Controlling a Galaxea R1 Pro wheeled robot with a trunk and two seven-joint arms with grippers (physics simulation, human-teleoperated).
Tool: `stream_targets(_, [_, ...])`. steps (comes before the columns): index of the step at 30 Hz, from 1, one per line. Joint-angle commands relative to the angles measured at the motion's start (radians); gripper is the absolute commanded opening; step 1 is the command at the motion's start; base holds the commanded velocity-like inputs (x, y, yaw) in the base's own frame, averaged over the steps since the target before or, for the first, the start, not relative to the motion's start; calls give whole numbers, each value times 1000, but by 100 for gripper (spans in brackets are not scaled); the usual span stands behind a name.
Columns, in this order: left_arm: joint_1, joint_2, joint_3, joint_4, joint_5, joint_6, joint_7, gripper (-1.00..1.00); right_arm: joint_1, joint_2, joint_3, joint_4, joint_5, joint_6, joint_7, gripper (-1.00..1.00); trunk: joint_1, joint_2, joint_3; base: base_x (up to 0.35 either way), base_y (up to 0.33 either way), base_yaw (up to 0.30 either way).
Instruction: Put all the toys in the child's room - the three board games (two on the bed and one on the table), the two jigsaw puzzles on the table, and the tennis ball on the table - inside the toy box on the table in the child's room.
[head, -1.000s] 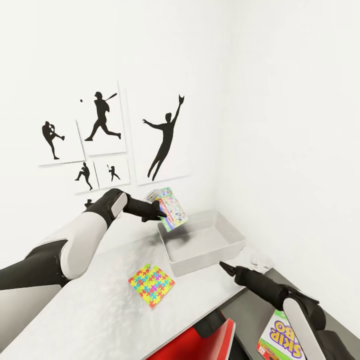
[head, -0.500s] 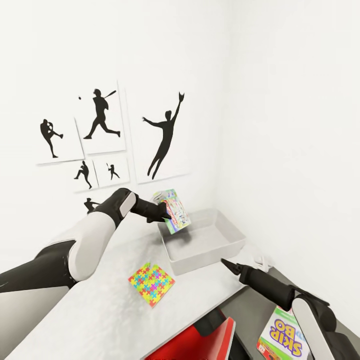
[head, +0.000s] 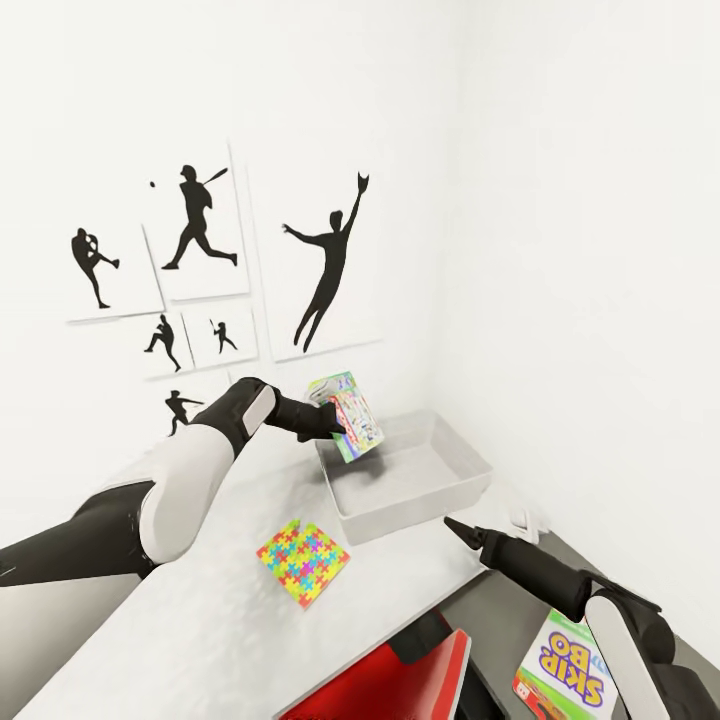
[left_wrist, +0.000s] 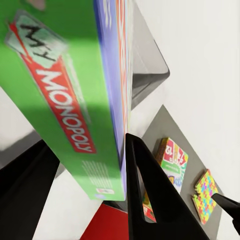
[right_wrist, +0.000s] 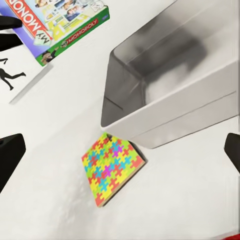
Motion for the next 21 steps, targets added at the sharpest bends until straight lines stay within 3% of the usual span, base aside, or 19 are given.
stream_targets(1, [-1,0,4,-1,-2,5,-3,-100,-1,0,-1,0,-1,6,3,100,1,-2,-4,0,0,0])
stream_targets(21, [-1,-37,-2,-1,-3,-13,-12,-100,-1,-1,0,0,3,6,8,100,1,-2,-37,0,0,0])
